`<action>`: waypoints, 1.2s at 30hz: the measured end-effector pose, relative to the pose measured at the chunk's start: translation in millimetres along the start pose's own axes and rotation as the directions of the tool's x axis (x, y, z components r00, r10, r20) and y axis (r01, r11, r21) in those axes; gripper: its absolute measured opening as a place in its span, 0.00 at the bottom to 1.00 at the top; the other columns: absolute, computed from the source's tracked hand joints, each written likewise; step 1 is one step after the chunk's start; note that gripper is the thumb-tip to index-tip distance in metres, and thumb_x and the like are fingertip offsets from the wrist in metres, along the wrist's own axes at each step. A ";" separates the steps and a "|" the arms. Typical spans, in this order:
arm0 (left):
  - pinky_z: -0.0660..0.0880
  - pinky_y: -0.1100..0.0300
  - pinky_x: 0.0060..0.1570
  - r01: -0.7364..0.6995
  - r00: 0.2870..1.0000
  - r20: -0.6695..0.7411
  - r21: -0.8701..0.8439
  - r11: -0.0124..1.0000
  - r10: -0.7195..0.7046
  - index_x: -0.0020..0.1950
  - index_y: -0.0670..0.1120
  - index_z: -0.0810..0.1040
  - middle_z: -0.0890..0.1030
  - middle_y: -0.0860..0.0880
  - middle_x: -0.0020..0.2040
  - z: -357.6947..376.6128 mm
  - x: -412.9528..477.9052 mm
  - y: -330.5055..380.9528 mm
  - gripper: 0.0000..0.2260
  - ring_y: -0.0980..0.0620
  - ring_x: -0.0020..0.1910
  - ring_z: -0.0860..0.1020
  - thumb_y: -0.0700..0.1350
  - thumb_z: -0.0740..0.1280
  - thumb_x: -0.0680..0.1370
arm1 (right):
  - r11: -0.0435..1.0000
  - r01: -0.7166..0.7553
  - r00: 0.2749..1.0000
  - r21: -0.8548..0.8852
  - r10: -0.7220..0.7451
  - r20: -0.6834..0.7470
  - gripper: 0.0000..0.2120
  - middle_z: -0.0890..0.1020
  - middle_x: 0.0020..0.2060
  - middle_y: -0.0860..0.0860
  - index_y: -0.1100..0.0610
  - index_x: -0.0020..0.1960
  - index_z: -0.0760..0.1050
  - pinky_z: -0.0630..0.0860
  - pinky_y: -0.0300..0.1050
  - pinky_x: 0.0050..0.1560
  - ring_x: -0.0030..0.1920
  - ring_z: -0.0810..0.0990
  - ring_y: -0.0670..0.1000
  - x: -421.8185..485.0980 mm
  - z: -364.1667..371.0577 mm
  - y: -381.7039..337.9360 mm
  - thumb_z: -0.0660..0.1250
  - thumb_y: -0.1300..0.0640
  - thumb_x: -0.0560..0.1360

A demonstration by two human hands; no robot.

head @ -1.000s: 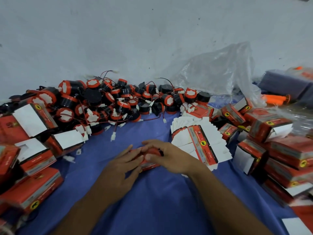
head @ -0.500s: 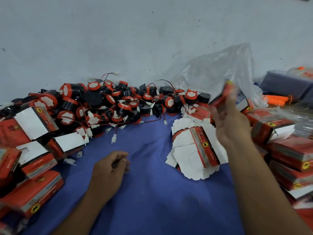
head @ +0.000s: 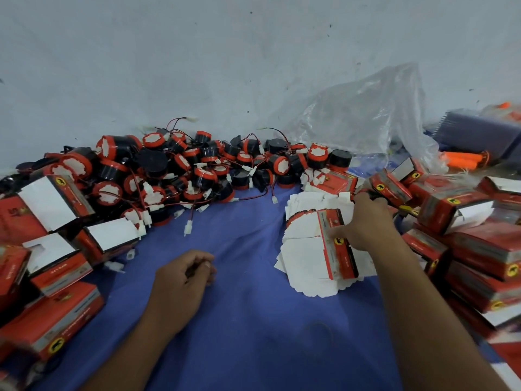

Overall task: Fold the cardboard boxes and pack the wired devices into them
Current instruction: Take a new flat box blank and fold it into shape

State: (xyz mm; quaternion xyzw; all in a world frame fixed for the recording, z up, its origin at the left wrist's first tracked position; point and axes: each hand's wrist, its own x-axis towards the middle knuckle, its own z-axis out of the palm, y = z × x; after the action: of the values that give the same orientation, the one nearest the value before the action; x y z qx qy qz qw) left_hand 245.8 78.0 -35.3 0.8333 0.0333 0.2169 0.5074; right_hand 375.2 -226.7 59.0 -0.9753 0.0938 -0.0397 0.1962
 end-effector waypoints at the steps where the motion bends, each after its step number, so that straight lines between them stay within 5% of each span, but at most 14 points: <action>1: 0.79 0.68 0.41 -0.008 1.000 0.002 0.012 1.000 0.008 0.48 0.53 0.81 0.84 0.57 0.41 -0.1 -0.4 1.0 0.12 0.57 0.39 0.83 0.35 0.65 0.80 | 0.999 -0.008 1.000 0.048 0.008 -0.007 0.43 0.71 0.69 0.59 0.57 0.75 0.63 0.77 0.55 0.56 0.66 0.74 0.61 1.2 -3.3 0.6 0.80 0.46 0.68; 6: 0.78 0.67 0.43 -0.081 0.997 0.026 0.087 0.993 0.079 0.48 0.56 0.80 0.84 0.60 0.41 -0.8 -3.1 8.3 0.13 0.61 0.40 0.82 0.37 0.66 0.79 | 0.987 0.076 0.993 0.141 -0.062 -0.099 0.23 0.80 0.47 0.51 0.58 0.63 0.78 0.68 0.41 0.31 0.42 0.76 0.51 0.2 -21.5 1.4 0.77 0.48 0.72; 10: 0.78 0.66 0.45 -0.073 0.997 0.023 0.105 0.992 0.071 0.48 0.58 0.79 0.83 0.62 0.41 -1.0 -4.1 12.6 0.13 0.63 0.41 0.82 0.37 0.67 0.79 | 0.989 0.121 0.977 0.087 -0.103 -0.189 0.19 0.76 0.38 0.48 0.57 0.58 0.81 0.69 0.42 0.35 0.39 0.75 0.49 -7.3 -32.7 -0.3 0.76 0.48 0.73; 14: 0.76 0.69 0.45 -0.126 0.992 0.029 0.126 0.984 0.123 0.48 0.58 0.79 0.83 0.62 0.42 0.2 -5.6 18.1 0.14 0.62 0.42 0.81 0.37 0.67 0.79 | 0.991 0.124 0.979 -0.043 -0.129 -0.157 0.18 0.81 0.53 0.55 0.58 0.64 0.78 0.71 0.45 0.44 0.45 0.73 0.51 -13.8 -43.7 -2.2 0.73 0.53 0.77; 19: 0.76 0.69 0.45 -0.143 0.990 0.028 0.158 0.977 0.140 0.48 0.60 0.78 0.83 0.59 0.40 -0.3 -5.5 19.2 0.17 0.62 0.42 0.81 0.35 0.67 0.78 | 0.989 0.103 0.974 -0.105 -0.122 -0.192 0.05 0.74 0.36 0.52 0.60 0.48 0.75 0.64 0.42 0.29 0.33 0.71 0.49 -28.2 -73.5 -1.4 0.67 0.58 0.76; 22: 0.79 0.62 0.48 -0.117 0.993 0.022 0.135 0.984 0.115 0.51 0.62 0.76 0.83 0.58 0.43 0.4 -5.0 17.8 0.16 0.61 0.42 0.81 0.38 0.67 0.79 | 0.958 0.279 0.867 0.062 -0.224 -0.445 0.04 0.74 0.33 0.51 0.59 0.44 0.74 0.62 0.41 0.31 0.33 0.71 0.49 -40.4 -92.6 -4.5 0.66 0.58 0.75; 24: 0.80 0.58 0.49 -0.136 0.991 0.005 0.110 0.985 0.136 0.57 0.64 0.72 0.82 0.59 0.49 2.2 -5.4 19.5 0.13 0.62 0.46 0.80 0.46 0.67 0.79 | 0.844 0.434 0.825 0.316 -0.232 -0.515 0.05 0.76 0.34 0.52 0.57 0.44 0.74 0.69 0.46 0.33 0.35 0.75 0.53 -48.8 -88.0 -23.2 0.67 0.57 0.76; 27: 0.72 0.63 0.63 -0.306 0.949 -0.035 0.128 0.943 0.313 0.73 0.62 0.61 0.70 0.59 0.70 6.7 -6.0 25.3 0.28 0.64 0.67 0.70 0.58 0.69 0.76 | 0.617 0.395 0.909 0.680 -0.367 -0.195 0.03 0.79 0.39 0.58 0.60 0.47 0.76 0.76 0.54 0.40 0.36 0.77 0.53 -60.0 -53.6 -57.0 0.70 0.62 0.76; 30: 0.54 0.51 0.77 -0.521 0.842 0.059 0.346 0.780 0.536 0.80 0.53 0.50 0.53 0.48 0.80 11.7 -4.7 29.8 0.47 0.46 0.80 0.51 0.66 0.70 0.70 | 0.560 0.271 0.782 0.783 -0.603 0.160 0.03 0.80 0.38 0.57 0.58 0.45 0.78 0.74 0.43 0.31 0.33 0.77 0.50 -67.2 -15.0 -68.2 0.70 0.64 0.77; 33: 0.47 0.40 0.75 -0.561 0.809 0.148 0.481 0.674 0.568 0.81 0.47 0.44 0.47 0.42 0.81 15.7 -6.4 37.0 0.54 0.40 0.80 0.46 0.76 0.64 0.68 | 0.518 0.215 0.649 0.828 -0.710 0.275 0.05 0.85 0.39 0.53 0.57 0.45 0.81 0.73 0.39 0.30 0.35 0.81 0.50 -66.5 4.2 -68.1 0.68 0.63 0.78; 36: 0.47 0.38 0.75 -0.603 0.785 0.243 0.510 0.613 0.569 0.81 0.43 0.42 0.46 0.40 0.81 21.7 -10.3 37.3 0.58 0.39 0.80 0.47 0.78 0.63 0.66 | 0.455 0.118 0.666 0.883 -0.696 0.270 0.05 0.86 0.45 0.57 0.58 0.48 0.84 0.82 0.52 0.45 0.45 0.86 0.60 -65.0 9.7 -70.7 0.69 0.60 0.78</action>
State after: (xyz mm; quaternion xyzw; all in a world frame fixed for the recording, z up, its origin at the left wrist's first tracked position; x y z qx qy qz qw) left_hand 238.9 39.1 -15.2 0.9145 -0.1928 0.3269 0.1404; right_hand 324.5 -146.1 75.0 -0.7196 -0.2567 0.1856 0.6180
